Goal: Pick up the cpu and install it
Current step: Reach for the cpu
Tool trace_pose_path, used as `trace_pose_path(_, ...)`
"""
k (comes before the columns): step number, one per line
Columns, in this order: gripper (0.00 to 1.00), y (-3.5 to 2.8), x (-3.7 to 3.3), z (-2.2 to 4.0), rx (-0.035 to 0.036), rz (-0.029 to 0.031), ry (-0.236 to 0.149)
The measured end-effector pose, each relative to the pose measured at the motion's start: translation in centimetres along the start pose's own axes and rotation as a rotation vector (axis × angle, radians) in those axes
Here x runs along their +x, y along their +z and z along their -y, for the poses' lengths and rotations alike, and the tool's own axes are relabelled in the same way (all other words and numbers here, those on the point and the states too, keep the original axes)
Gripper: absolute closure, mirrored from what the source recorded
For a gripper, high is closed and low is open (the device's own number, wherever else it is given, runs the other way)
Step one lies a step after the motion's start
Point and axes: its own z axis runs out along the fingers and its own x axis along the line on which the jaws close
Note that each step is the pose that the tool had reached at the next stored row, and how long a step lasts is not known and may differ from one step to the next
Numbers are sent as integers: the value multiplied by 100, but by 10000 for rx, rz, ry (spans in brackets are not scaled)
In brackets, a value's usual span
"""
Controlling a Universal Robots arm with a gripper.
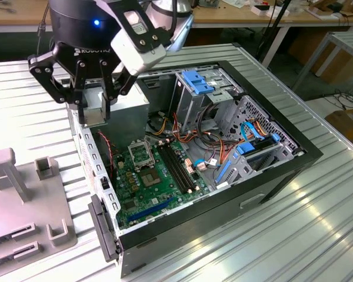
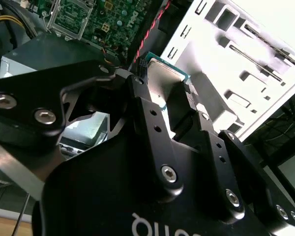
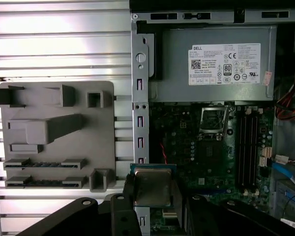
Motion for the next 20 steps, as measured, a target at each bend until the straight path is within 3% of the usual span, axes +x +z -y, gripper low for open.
trace_pose_path(20,58,-16,-446,-7,0,0,1)
